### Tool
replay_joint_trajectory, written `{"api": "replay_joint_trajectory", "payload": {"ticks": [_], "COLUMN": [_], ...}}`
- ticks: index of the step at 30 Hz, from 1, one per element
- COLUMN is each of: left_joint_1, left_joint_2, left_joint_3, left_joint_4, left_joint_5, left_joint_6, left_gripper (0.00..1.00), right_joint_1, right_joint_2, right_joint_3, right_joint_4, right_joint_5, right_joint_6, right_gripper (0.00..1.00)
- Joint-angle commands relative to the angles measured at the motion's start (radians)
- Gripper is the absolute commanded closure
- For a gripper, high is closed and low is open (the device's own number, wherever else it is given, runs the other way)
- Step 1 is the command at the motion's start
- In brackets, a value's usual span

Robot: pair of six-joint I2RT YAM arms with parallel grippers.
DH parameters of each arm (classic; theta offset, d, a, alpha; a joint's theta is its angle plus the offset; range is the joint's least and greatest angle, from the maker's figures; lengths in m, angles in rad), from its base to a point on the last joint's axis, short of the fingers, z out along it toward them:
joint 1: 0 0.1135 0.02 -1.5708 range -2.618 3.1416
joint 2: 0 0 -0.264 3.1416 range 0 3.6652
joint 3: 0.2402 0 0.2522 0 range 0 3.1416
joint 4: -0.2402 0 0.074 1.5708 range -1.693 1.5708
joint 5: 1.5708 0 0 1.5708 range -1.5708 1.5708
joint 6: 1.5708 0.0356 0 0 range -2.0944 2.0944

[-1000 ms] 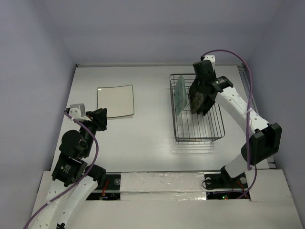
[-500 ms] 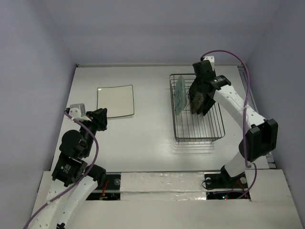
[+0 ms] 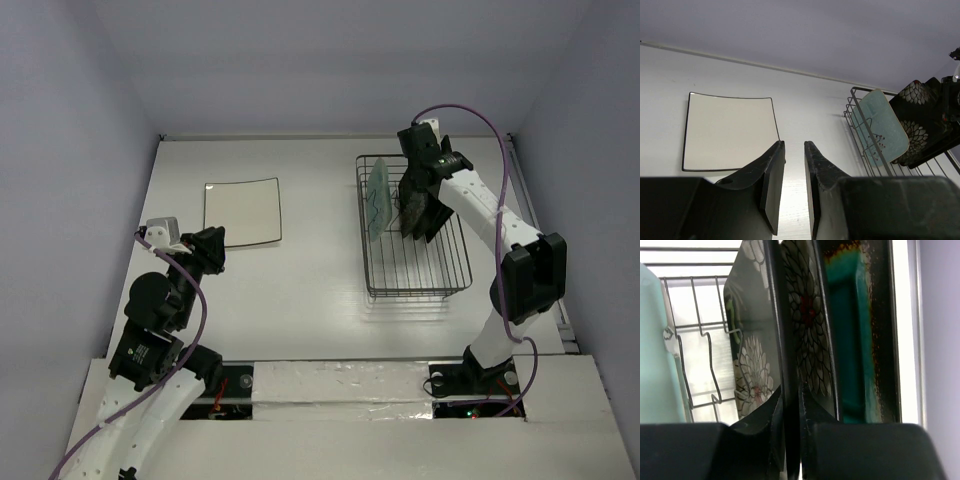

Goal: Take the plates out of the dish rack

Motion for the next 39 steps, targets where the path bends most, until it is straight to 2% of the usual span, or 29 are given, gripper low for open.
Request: {"api": "replay_joint_trajectory", "payload": {"ticks": [1, 4, 8, 11, 14, 15, 16, 20, 25, 29, 33, 36, 39], "left_joint_1": [0.008, 0.008, 0.008, 0.008, 0.008, 0.008, 0.008, 0.008, 0.008, 0.008, 0.008, 0.017, 0.017], "left_joint_2": [-0.002, -0.003, -0.002, -0.003, -0.011, -0.011, -0.008, -0.009, -0.006, -0.006, -0.008, -0.009, -0.011], "left_joint_3": [-0.012, -0.014, -0.014, -0.014, -0.015, -0.015, -0.015, -0.015, -0.015, -0.015, -0.015, -0.015, -0.015], "left_joint_4": [0.036, 0.036, 0.038, 0.038, 0.041, 0.043, 0.043, 0.041, 0.043, 0.043, 0.043, 0.041, 0.040], "left_joint_5": [0.003, 0.003, 0.003, 0.003, 0.003, 0.003, 0.003, 0.003, 0.003, 0.003, 0.003, 0.003, 0.003], "left_joint_6": [-0.001, -0.001, -0.001, -0.001, -0.003, -0.003, -0.003, -0.003, -0.004, -0.004, -0.004, -0.006, -0.006], "left_gripper": [0.80, 0.80, 0.79, 0.72, 0.58, 0.47, 0.42, 0.31, 0.31, 0.33, 0.39, 0.49, 0.59], "right_joint_1": [-0.002, -0.002, -0.002, -0.002, -0.002, -0.002, -0.002, -0.002, -0.002, 0.021, 0.068, 0.144, 0.234], "right_joint_2": [-0.020, -0.043, -0.083, -0.125, -0.172, -0.208, -0.227, -0.314, -0.424, -0.487, -0.489, -0.422, -0.345], "right_joint_3": [0.068, 0.088, 0.102, 0.107, 0.104, 0.090, 0.084, 0.059, 0.030, -0.007, -0.065, -0.086, -0.074], "right_joint_4": [0.019, 0.011, 0.025, 0.039, 0.069, 0.083, 0.099, 0.168, 0.215, 0.310, 0.438, 0.554, 0.671], "right_joint_5": [0.047, 0.049, 0.066, 0.067, 0.053, 0.053, 0.052, 0.027, -0.017, -0.136, -0.293, -0.367, -0.366], "right_joint_6": [-0.025, -0.034, -0.042, -0.036, -0.028, -0.030, -0.030, -0.014, 0.015, 0.061, 0.163, 0.271, 0.370], "right_gripper": [0.94, 1.00, 1.00, 1.00, 1.00, 1.00, 1.00, 1.00, 1.00, 1.00, 1.00, 1.00, 1.00]}}
